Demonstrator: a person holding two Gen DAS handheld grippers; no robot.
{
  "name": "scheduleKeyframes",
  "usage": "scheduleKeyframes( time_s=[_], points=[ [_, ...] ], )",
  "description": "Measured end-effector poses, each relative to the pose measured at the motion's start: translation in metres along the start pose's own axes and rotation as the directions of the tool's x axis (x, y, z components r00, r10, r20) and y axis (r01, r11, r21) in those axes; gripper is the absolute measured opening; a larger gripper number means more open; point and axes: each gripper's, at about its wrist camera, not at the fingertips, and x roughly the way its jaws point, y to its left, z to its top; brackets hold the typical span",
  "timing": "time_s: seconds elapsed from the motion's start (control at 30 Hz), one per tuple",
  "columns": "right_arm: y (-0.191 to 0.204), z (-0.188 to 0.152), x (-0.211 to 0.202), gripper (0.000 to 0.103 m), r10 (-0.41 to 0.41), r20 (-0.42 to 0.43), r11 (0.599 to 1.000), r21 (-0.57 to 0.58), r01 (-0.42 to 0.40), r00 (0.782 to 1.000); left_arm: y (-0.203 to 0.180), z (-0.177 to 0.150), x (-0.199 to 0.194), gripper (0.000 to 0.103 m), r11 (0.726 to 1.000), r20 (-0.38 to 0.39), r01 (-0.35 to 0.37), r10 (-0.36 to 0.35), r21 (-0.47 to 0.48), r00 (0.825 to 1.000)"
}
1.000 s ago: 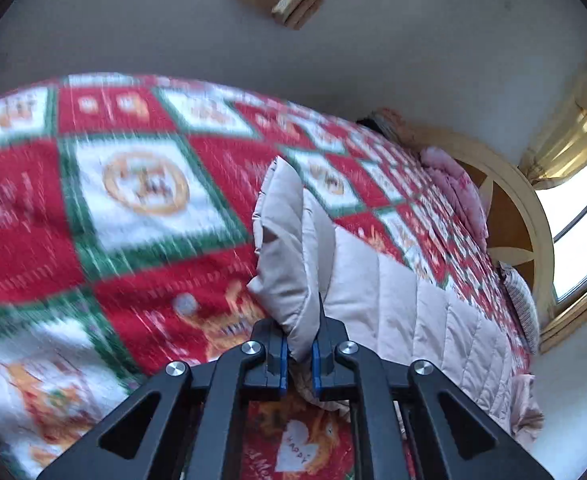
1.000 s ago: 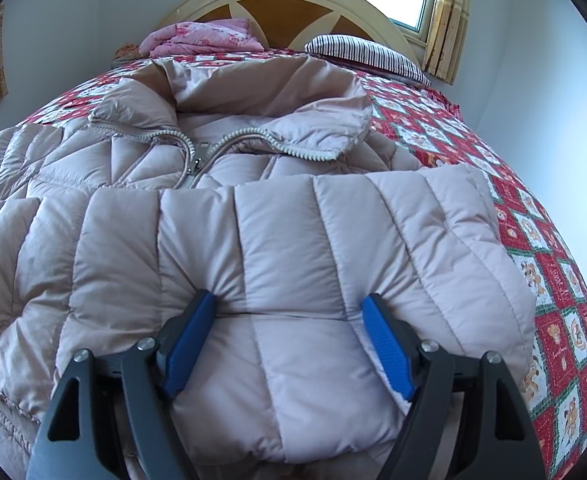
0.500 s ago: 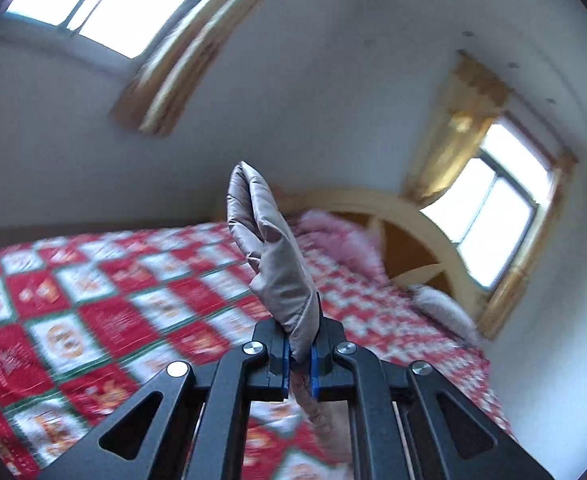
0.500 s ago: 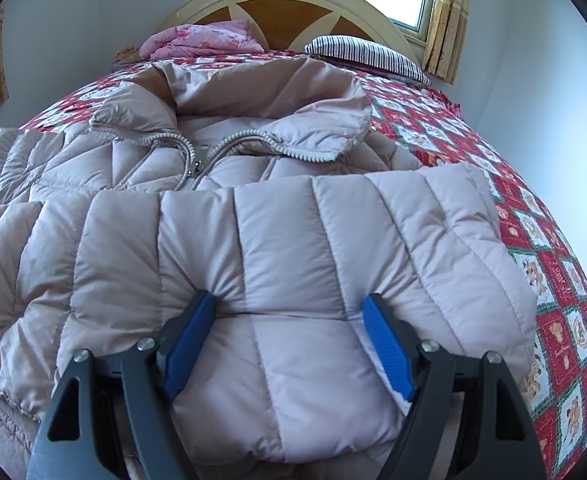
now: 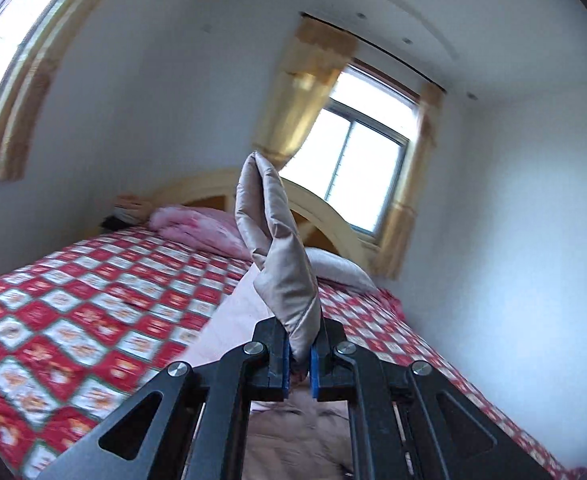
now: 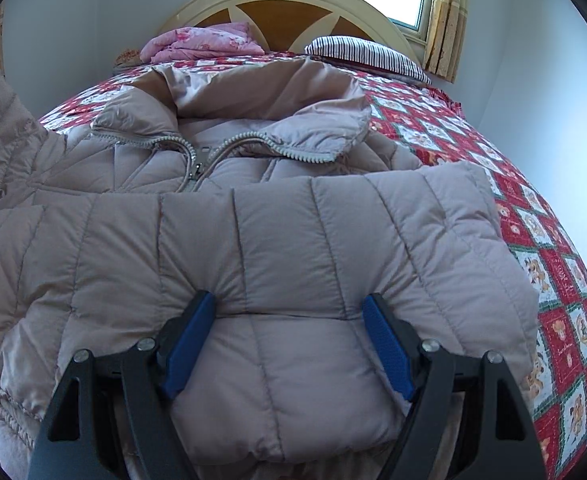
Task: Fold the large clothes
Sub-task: 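Grasp the other sleeve cuff with the left gripper and lift it, then lay the sleeve across the jacket front and open the left gripper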
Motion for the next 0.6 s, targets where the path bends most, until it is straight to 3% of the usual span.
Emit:
scheduleKeyframes(
  time_s=[0.13,0.27,0.37,0.5,0.6],
  points=[
    [0.0,0.0,0.0,0.08,0.001,0.0,1.0,0.001,-0.001,1.0,-0.036,-0.031,0.026,0.006,0.998,-0.061,0.046,-0.044,0.033,0.997],
    [-0.001,0.0,0.0,0.08,0.01,0.001,1.0,0.007,-0.01,1.0,-0.071,-0.077,0.048,0.006,0.978,-0.097,-0.001,0.022,0.208,0.995],
    [-0.005,0.0,0.001,0.083,0.036,-0.008,0.999,0.025,-0.036,0.999,-0.079,-0.109,0.068,0.006,0.972,-0.172,-0.002,0.043,0.235,0.984],
    [-0.042,0.006,-0.014,0.089,0.247,0.016,0.95,0.194,-0.246,0.969,-0.083,-0.143,0.088,0.006,0.966,-0.237,-0.008,0.071,0.257,0.969],
    [-0.084,0.008,-0.04,0.09,0.254,0.097,0.91,0.312,-0.272,0.962,-0.099,-0.17,0.107,0.006,0.949,-0.277,-0.01,0.102,0.316,0.956]
  ],
)
